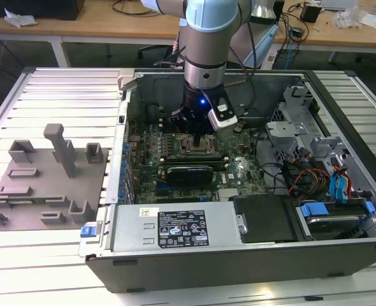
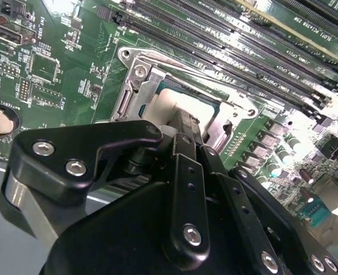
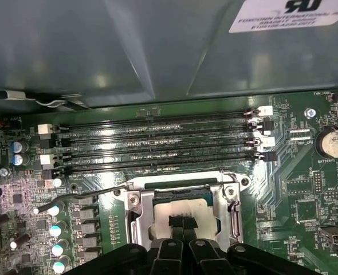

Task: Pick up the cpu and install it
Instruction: 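Close the cpu cover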

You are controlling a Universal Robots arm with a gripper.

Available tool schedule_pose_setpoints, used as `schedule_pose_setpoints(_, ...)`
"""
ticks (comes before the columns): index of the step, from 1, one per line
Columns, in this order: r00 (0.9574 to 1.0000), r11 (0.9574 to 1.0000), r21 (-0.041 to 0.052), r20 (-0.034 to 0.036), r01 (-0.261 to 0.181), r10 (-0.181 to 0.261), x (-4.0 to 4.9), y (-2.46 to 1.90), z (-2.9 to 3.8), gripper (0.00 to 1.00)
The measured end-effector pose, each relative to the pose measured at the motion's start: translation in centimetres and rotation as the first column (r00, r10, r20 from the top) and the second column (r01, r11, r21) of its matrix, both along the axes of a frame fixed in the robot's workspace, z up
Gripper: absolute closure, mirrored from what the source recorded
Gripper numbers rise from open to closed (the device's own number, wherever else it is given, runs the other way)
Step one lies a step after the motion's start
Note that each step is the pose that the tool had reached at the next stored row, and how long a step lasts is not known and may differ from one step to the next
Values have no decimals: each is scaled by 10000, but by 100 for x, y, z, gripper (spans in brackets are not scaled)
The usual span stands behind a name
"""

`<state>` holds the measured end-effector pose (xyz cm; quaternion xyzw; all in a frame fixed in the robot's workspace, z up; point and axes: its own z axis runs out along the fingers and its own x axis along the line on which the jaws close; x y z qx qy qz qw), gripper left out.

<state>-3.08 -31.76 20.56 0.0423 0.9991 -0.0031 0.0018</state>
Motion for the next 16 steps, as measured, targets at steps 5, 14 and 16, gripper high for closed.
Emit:
schedule_pose_setpoints(5, 10000, 10000, 7, 1, 0, 0, 5, 0, -19, 89)
schedule_pose_setpoints(14, 10000, 10000, 9, 1, 0, 0, 21, 0, -20, 89)
schedule_pose_setpoints(16, 10000, 10000, 7, -4, -1, 1, 30, 0, -20, 89)
